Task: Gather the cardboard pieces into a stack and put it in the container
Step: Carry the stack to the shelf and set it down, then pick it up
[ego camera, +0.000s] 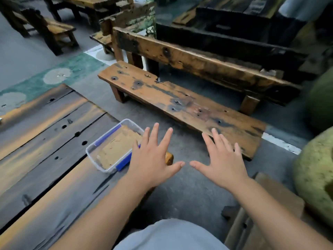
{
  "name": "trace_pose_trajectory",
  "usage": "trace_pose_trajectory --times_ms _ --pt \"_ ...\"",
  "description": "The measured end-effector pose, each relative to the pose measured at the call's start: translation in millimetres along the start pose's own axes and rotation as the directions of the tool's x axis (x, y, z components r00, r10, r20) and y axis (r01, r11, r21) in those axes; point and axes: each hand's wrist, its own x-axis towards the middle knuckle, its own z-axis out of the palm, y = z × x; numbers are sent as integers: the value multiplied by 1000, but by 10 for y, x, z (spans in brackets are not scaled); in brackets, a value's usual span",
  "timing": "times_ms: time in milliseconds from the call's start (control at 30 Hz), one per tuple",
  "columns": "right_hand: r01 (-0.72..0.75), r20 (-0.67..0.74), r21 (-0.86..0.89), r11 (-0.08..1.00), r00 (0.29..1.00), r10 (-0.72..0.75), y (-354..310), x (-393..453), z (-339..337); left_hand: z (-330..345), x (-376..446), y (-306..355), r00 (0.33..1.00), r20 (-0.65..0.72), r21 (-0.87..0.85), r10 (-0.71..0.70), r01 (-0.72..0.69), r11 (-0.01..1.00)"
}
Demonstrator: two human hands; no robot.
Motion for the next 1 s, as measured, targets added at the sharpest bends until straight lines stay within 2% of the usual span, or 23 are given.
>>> trace_pose_trajectory --times_ms 133,267,467,567,633,833,967,1000 --pt "-134 -19 10 991 991 134 532 -203 -42 94 244 550 989 29 11 147 -148 989" --pt "-297 -35 26 955 954 298 996 -434 -78 196 502 1085 947 68 -21 315 -314 949" --pt "-544 -32 68 836 836 547 1479 -817 -50 355 851 1850 818 97 -59 567 -564 824" --pt "-658 -28 95 747 748 663 1640 -1031 -22 458 982 2226 711 110 -70 695 -692 719" --pt "-741 -34 110 663 664 747 1733 -1172 -1 516 1075 2488 617 115 -87 778 -774 627" --pt "-920 -45 163 356 354 934 1815 -1553 53 639 1173 3231 287 110 -148 951 -942 302" --pt "-971 -48 177 162 156 987 1720 -1795 98 708 1065 3573 100 116 -187 988 -975 121" --pt "-978 -42 191 87 80 996 1643 -1901 141 732 982 3673 30 124 -207 992 -977 55"
